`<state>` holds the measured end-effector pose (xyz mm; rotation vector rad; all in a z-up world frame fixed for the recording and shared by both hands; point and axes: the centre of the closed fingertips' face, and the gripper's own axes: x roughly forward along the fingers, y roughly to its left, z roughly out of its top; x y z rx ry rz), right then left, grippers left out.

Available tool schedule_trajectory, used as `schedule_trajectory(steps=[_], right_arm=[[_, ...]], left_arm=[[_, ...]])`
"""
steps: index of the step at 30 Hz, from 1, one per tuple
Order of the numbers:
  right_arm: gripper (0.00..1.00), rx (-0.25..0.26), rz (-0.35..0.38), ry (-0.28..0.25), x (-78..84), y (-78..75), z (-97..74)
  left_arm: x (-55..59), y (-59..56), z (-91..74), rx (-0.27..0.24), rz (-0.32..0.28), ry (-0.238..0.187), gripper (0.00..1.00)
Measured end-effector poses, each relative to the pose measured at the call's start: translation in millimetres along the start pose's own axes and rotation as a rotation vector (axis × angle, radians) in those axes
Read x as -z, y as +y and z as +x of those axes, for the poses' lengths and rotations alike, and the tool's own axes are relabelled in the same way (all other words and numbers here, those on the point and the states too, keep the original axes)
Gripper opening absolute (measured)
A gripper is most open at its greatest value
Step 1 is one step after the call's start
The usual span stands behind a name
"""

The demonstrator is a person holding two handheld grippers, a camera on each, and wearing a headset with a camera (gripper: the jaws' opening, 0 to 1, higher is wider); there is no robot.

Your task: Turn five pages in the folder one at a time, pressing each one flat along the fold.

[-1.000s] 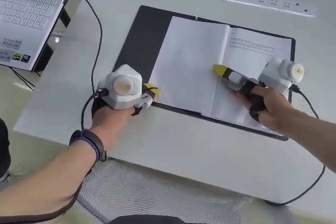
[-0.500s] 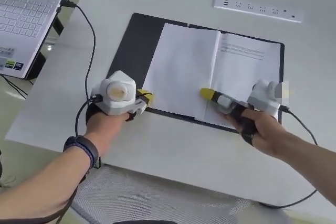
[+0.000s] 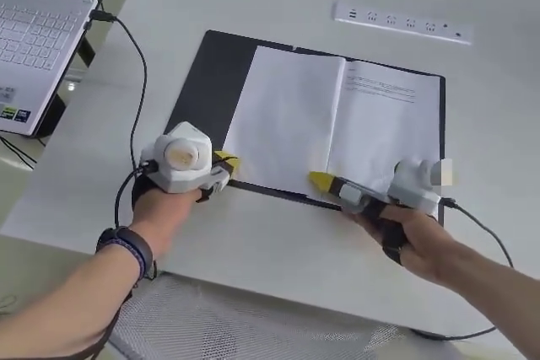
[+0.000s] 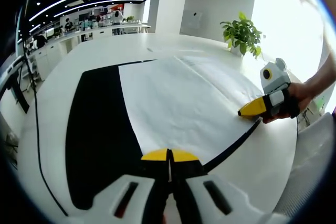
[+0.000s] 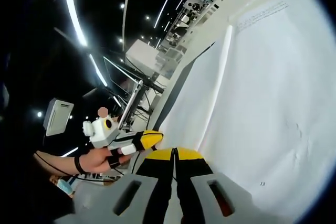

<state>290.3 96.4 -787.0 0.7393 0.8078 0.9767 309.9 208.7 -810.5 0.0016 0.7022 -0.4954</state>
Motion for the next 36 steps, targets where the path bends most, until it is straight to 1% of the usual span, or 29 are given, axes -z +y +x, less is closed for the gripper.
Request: schedule_trajectory(steps=[5,7,11,16,19,23,26,31,33,36], right_arm=[[0.00,0.000,0.001,0.007,3.6,-0.6,-1.5],[0.00,0.000,0.002,0.008,3.9,-4.9,-2.1],[0.00,0.005,0.011,0.007,2.1,-8.4,-1.6],[0.00,0.016,0.008,0.017,3.8,-13.2,-2.1],[0.00,0.022,0.007,0.020,4.9,-15.4,-2.0],[0.00,0.031,0.003,0.024,5.9,-17.3,-2.0],[0.00,0.051,0.025,0.022,5.3,-17.0,-1.7],[0.00,0.064,0.010,0.027,5.4,-14.5,-2.1],[0.02,0.062,0.003,0.028,5.0,-11.7,-2.1],[0.07,0.067,-0.026,0.040,5.3,-6.8,-2.4]], left_arm=[[0.2,0.4,-0.1,-0.001,-0.002,-0.002,0.00],[0.3,0.4,-0.3,0.000,-0.001,-0.002,0.00],[0.3,0.2,-0.8,0.001,0.000,-0.001,0.00],[0.4,-0.2,-1.6,0.003,0.000,0.004,0.00],[0.3,-0.3,-1.9,0.001,-0.008,0.010,0.00],[0.7,-0.4,-2.0,0.000,0.002,0.020,0.00],[0.7,-2.0,-1.8,0.013,0.021,0.038,0.00],[0.3,-7.4,-2.7,0.034,0.013,0.058,0.08],[0.2,-11.9,-3.5,0.047,-0.028,0.057,0.12],[-0.2,-16.8,-5.7,0.058,-0.014,0.063,0.19]])
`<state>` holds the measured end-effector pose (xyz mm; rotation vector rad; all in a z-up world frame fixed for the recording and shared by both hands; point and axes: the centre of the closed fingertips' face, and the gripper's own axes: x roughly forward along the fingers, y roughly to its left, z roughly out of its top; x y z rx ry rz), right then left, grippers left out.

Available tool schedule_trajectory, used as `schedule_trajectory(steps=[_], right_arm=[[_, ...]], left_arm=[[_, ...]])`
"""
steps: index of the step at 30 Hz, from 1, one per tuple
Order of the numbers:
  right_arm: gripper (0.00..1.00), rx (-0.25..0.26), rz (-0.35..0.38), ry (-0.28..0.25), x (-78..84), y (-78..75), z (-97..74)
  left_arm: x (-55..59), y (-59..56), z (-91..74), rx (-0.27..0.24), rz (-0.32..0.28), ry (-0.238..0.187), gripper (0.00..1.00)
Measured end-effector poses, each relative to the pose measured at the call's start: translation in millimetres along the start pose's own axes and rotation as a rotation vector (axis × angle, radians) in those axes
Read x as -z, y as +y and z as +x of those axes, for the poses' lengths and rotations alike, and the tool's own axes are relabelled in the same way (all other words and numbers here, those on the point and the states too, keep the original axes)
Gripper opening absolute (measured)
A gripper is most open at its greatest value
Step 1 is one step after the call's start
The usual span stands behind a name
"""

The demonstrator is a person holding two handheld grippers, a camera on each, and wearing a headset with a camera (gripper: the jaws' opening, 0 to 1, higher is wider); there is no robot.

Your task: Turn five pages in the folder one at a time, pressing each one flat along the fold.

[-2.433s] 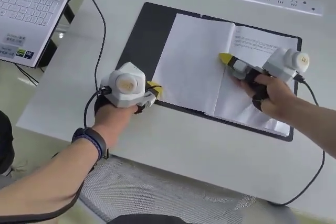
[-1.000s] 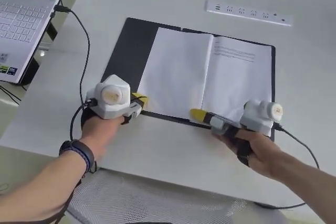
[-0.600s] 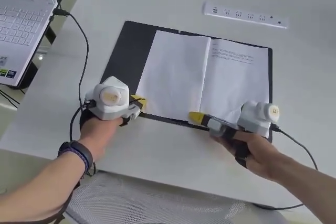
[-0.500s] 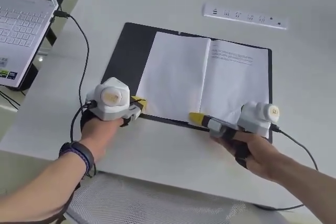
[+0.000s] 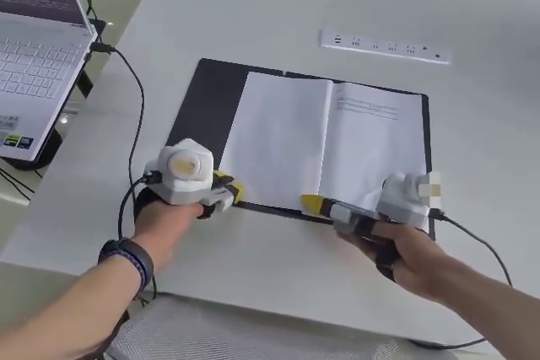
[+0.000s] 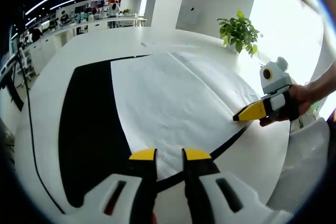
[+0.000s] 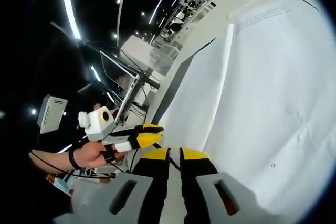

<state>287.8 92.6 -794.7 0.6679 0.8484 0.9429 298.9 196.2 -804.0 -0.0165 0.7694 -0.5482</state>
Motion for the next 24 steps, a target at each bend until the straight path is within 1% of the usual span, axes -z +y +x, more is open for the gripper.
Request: schedule_trajectory(steps=[2,4,6,9,10,12,14,15,16,18,20,21,22,24], right_arm=[[0.11,0.000,-0.023,0.005,-0.7,4.5,-1.5],[0.14,0.005,-0.043,0.006,-1.4,5.8,-4.5],[0.16,0.013,-0.065,0.006,-2.3,7.0,-8.7],[0.20,0.023,-0.082,-0.001,-5.0,5.3,-15.3],[0.22,0.027,-0.095,-0.004,-6.5,6.6,-19.0],[0.24,0.048,-0.137,-0.010,-10.3,6.0,-25.6],[0.29,0.060,-0.158,-0.011,-13.0,6.6,-31.1],[0.30,0.069,-0.187,-0.014,-15.7,7.1,-35.9],[0.32,0.073,-0.195,-0.013,-16.4,7.3,-37.5],[0.34,0.101,-0.241,-0.003,-19.2,4.9,-47.4],[0.36,0.118,-0.270,0.011,-20.5,3.0,-54.9],[0.37,0.124,-0.277,0.012,-22.0,3.0,-58.2],[0.37,0.131,-0.303,0.011,-25.2,3.6,-63.4],[0.40,0.148,-0.335,0.014,-28.8,3.6,-71.0]], left_arm=[[-1.1,-2.2,-2.3,0.008,-0.007,0.000,0.21],[-6.1,-4.2,-6.7,0.009,-0.012,-0.015,0.23],[-12.3,-6.5,-11.5,0.010,-0.003,-0.031,0.24],[-18.0,-9.9,-17.4,0.012,0.022,-0.035,0.27],[-19.7,-11.3,-19.7,0.018,0.020,-0.035,0.28],[-24.4,-14.1,-24.8,0.020,0.037,-0.046,0.31],[-27.6,-15.9,-28.5,0.023,0.048,-0.054,0.32],[-29.9,-17.5,-30.9,0.026,0.057,-0.059,0.33],[-31.0,-18.5,-32.3,0.029,0.063,-0.062,0.34],[-32.7,-19.2,-33.9,0.034,0.076,-0.065,0.36],[-33.8,-18.5,-32.8,0.038,0.084,-0.072,0.38],[-34.8,-19.2,-34.9,0.040,0.088,-0.071,0.38],[-36.2,-21.2,-38.0,0.043,0.099,-0.067,0.40],[-42.8,-24.2,-44.2,0.045,0.112,-0.091,0.41]])
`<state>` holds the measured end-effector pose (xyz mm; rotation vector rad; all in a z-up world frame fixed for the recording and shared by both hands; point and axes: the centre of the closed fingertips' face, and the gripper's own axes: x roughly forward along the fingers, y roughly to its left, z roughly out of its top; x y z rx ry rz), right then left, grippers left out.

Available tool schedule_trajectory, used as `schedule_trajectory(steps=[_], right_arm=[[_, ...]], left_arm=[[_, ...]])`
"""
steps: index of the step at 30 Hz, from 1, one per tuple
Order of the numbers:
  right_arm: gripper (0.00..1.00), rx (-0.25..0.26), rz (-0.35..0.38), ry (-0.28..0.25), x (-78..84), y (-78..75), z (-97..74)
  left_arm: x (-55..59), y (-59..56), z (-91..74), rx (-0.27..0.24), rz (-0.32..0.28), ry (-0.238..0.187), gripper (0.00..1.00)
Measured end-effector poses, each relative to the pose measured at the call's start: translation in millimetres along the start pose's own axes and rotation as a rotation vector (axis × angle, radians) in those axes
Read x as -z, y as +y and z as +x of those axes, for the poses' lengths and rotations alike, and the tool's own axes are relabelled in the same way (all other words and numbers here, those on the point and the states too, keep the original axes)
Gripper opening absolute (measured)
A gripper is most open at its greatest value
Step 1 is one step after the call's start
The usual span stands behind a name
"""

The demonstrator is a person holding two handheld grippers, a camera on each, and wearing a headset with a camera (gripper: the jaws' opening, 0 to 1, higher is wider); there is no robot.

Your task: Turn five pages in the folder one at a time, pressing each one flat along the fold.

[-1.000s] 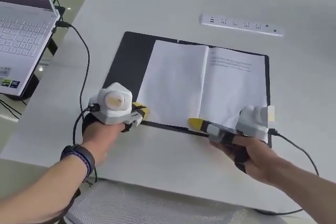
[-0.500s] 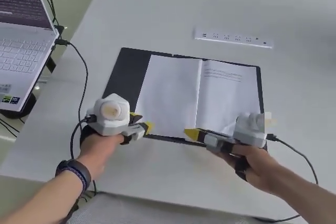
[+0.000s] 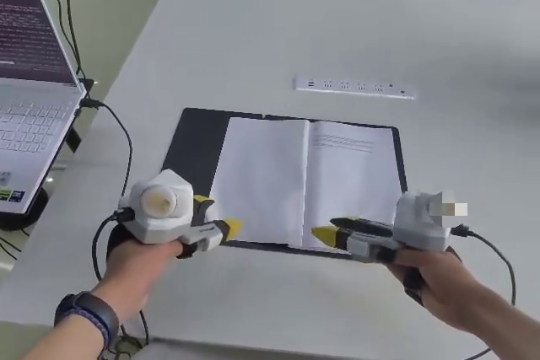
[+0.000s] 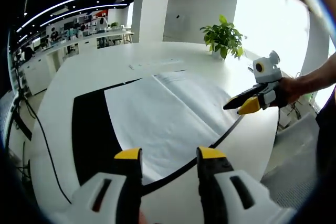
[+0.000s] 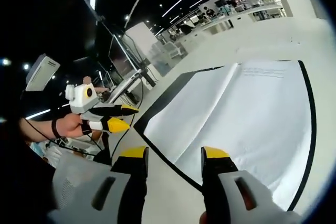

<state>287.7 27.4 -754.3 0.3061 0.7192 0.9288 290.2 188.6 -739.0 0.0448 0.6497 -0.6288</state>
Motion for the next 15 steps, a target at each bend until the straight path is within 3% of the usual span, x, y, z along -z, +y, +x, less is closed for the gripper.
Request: schedule_trajectory(steps=[8,15], right_arm=[[0.51,0.075,-0.104,-0.020,-19.7,-6.5,-37.8],[0.60,0.140,-0.148,-0.051,-32.9,-9.0,-70.4]], left_arm=[[-22.1,-7.7,-19.5,0.015,0.037,-0.043,0.49],[-35.5,-8.4,-34.8,0.011,0.063,-0.062,0.58]])
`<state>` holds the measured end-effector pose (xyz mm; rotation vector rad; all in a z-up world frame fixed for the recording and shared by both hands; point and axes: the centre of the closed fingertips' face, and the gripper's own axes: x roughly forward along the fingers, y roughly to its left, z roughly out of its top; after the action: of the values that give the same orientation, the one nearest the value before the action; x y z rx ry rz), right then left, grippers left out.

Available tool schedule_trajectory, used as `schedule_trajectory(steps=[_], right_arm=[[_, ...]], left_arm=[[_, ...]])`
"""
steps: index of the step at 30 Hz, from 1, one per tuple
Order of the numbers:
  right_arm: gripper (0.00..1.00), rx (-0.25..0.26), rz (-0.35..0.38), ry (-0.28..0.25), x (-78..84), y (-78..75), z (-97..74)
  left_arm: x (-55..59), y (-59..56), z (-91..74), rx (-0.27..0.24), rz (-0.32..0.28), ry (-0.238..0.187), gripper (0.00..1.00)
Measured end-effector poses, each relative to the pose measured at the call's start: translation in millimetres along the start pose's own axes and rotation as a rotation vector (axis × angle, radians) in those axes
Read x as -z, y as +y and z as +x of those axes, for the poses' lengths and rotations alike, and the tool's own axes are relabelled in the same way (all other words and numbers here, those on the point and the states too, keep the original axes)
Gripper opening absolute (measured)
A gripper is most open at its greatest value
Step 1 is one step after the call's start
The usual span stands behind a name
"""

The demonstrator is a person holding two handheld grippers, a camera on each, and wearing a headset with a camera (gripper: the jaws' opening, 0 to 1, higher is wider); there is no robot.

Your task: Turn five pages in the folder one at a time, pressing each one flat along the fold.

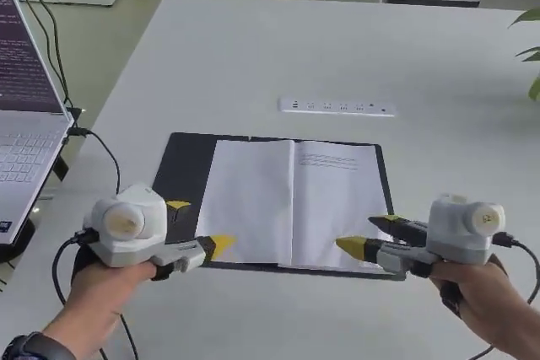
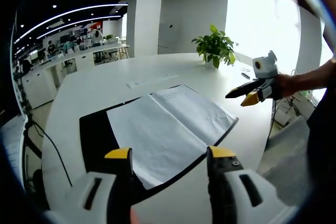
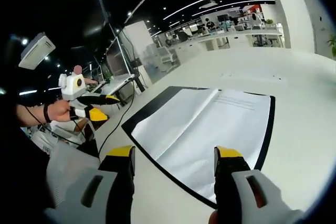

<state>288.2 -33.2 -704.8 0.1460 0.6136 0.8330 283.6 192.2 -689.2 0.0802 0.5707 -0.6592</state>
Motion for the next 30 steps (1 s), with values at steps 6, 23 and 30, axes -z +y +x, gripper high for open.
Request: schedule_trajectory(steps=[6,23,30], right_arm=[[0.64,0.059,-0.005,-0.040,-6.2,-9.4,-28.9],[0.76,0.144,0.017,-0.076,3.5,-7.0,-69.1],[0.80,0.159,0.027,-0.090,5.8,-4.1,-71.3]], left_arm=[[-1.5,6.1,-14.2,-0.023,-0.030,-0.011,0.63],[-2.9,1.8,-45.3,-0.072,-0.077,-0.038,0.80],[-0.2,2.4,-54.2,-0.082,-0.108,-0.054,0.83]])
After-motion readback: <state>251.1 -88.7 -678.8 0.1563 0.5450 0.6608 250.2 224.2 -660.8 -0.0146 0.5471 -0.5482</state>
